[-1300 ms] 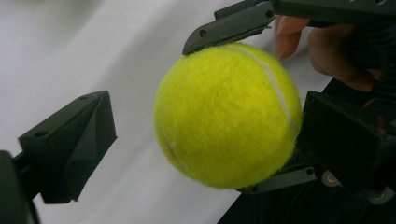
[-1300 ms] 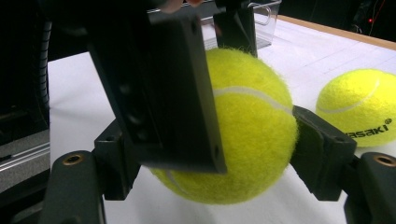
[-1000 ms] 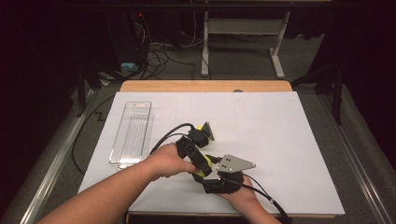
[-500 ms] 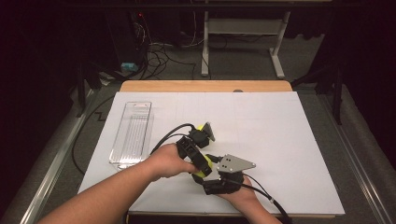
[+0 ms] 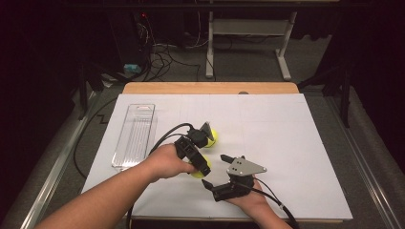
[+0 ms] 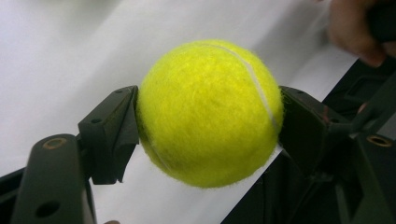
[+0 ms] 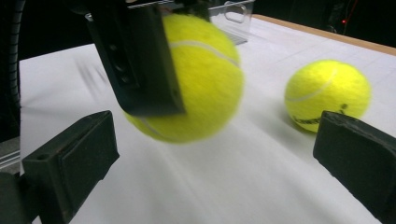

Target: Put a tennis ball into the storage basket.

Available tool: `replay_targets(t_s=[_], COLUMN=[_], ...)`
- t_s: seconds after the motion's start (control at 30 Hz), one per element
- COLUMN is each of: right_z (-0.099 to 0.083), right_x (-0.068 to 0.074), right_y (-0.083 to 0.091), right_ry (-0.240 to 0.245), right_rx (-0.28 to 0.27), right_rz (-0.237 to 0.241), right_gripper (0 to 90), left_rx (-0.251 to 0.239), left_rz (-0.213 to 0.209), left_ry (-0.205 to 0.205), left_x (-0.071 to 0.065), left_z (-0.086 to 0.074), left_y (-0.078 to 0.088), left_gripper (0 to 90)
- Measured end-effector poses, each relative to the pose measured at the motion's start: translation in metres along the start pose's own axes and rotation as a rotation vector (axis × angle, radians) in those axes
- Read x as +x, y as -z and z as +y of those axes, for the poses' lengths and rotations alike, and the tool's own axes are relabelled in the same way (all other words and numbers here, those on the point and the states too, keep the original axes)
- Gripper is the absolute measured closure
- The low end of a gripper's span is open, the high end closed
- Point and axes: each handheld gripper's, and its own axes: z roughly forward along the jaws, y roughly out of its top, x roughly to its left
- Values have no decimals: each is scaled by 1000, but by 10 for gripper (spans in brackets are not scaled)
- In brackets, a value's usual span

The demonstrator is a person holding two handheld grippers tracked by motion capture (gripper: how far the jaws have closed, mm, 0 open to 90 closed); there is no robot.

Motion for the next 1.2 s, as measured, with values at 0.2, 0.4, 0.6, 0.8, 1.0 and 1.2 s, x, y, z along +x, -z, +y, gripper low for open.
replay_targets(t_s=[0.2,0.4,0.6,0.8,1.0,1.2], right_z=[-6,-12,-20,-29,-39,-48], right_x=[-13,-31,-50,-67,-83,-92], right_y=[14,33,55,79,102,118], right_ry=[-5,-31,-51,-68,-88,-103], right_rx=[-4,-18,-28,-22,-26,-18], right_rz=[-49,-117,-201,-270,-336,-370], right_gripper=[0,0,0,0,0,0], left_rx=[-11,-9,-18,-23,-31,-33], left_rz=[30,64,100,129,163,191], left_ry=[39,85,146,202,262,331], left_x=[11,32,58,81,105,129], left_z=[-4,-12,-25,-37,-50,-62], left_y=[4,12,26,41,61,73], left_gripper=[261,261,261,261,261,262])
